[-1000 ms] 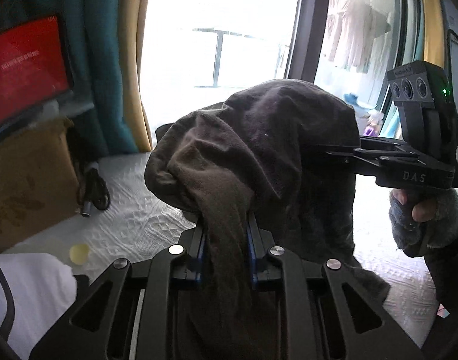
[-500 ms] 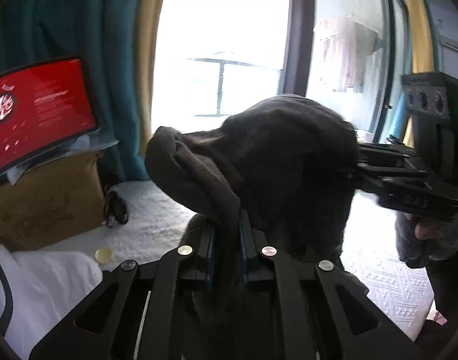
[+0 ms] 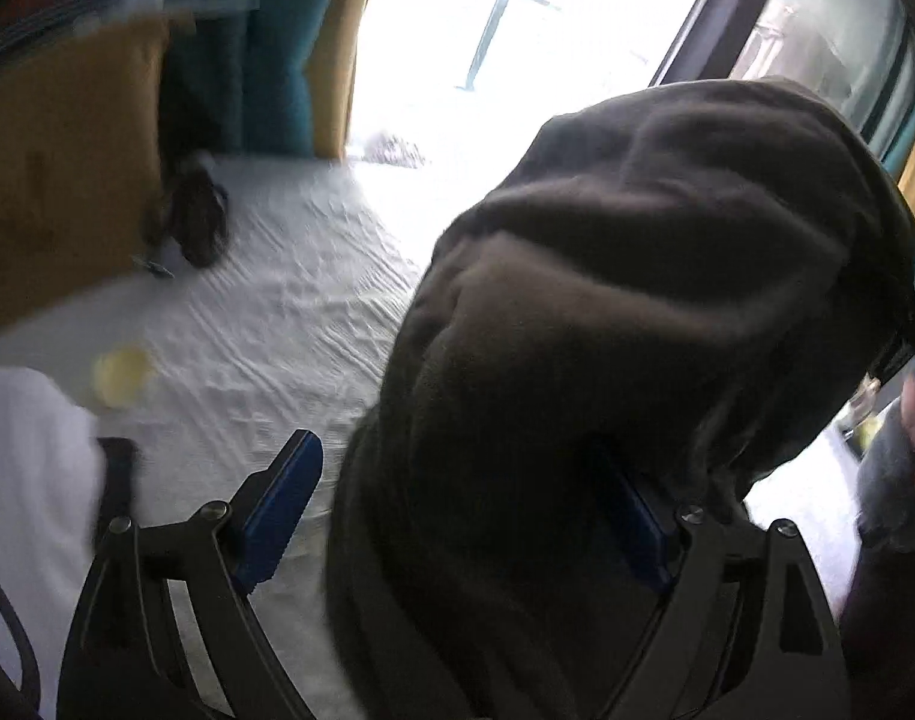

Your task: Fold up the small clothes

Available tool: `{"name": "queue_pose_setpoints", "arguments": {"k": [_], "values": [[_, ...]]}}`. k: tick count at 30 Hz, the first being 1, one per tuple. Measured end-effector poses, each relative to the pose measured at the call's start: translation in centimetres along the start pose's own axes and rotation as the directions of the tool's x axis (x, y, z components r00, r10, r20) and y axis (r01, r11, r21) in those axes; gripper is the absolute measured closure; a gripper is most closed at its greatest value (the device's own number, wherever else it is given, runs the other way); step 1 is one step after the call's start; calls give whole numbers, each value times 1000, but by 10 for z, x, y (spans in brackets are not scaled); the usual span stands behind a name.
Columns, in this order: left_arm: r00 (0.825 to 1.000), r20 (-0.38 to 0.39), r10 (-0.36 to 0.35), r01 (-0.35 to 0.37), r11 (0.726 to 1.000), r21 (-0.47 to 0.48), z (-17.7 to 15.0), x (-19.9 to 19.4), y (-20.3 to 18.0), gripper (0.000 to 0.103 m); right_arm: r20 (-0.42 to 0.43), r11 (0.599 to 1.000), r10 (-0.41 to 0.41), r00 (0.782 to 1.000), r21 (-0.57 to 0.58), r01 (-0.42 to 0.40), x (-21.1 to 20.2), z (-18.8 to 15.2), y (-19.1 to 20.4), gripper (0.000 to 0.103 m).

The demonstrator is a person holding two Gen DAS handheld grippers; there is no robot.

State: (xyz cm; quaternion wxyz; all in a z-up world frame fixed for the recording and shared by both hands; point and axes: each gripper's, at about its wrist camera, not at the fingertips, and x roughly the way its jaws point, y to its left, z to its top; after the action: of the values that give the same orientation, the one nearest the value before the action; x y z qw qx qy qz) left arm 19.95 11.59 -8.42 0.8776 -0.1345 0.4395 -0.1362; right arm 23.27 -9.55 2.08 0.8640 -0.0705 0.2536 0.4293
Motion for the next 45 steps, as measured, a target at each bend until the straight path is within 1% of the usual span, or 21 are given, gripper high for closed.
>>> {"name": "queue_pose_setpoints", "arguments": {"k": [2,4,5,6,7,8,9,10,12,16,19,23,28,32,35,39,42,43,45], "values": [[999,-26,-22,22,1000,-9,2,10,3,15,-11,1000,0,1000,4,0,7,-2,-5,88],[1000,-16,-15,15,1000,8,4,15,3,16,-20,1000,-4,1000,15,4,11,-4,-8,88],[1000,-17,-12,13,1000,21,4,16,0,25,-22,1000,-4,1000,22,5,13,-5,-11,88],[999,-23,-24,24,999,37,4,19,-6,40,-27,999,-2,1000,32,2,15,-7,-14,88],[999,-30,-36,37,998,44,3,20,-9,48,-32,999,0,999,36,1,17,-8,-16,88],[998,-36,-46,48,998,49,3,22,-11,66,-37,999,1,999,39,1,19,-10,-18,88],[997,-46,-66,68,996,52,3,23,-14,80,-41,999,4,999,42,-2,22,-11,-19,88],[996,-44,-73,75,996,51,2,22,-15,81,-44,999,7,999,43,-5,23,-12,-18,88],[998,-24,-57,58,996,70,0,15,-22,84,-38,999,9,999,44,-7,21,-12,-18,88],[996,49,-68,64,995,73,-2,-10,-30,85,-5,999,5,1000,36,-4,8,-6,-17,88],[991,109,-76,68,994,81,-4,-34,-46,85,32,1000,-5,999,19,4,-11,1,-10,88],[978,199,-70,44,991,129,-11,-74,-69,85,91,1000,-18,996,-4,18,-41,11,4,88],[949,304,-83,26,982,189,-17,-124,-92,85,174,998,-32,984,-43,40,-84,24,28,88],[928,360,-91,4,972,234,-26,-166,-107,85,225,996,-34,974,-76,52,-112,32,46,88],[917,389,-87,-18,966,258,-34,-191,-114,85,260,994,-27,965,-100,54,-131,35,61,88],[906,416,-71,-49,961,271,-46,-207,-116,85,287,990,-7,958,-130,46,-151,33,82,88],[909,413,-56,-62,961,268,-60,-216,-115,85,281,991,14,960,-132,24,-156,27,93,88],[913,405,-52,-62,962,264,-62,-210,-108,85,278,991,18,960,-130,19,-157,24,96,88],[923,381,-48,-55,965,255,-73,-211,-107,85,262,993,24,965,-118,7,-155,16,101,88]]}}
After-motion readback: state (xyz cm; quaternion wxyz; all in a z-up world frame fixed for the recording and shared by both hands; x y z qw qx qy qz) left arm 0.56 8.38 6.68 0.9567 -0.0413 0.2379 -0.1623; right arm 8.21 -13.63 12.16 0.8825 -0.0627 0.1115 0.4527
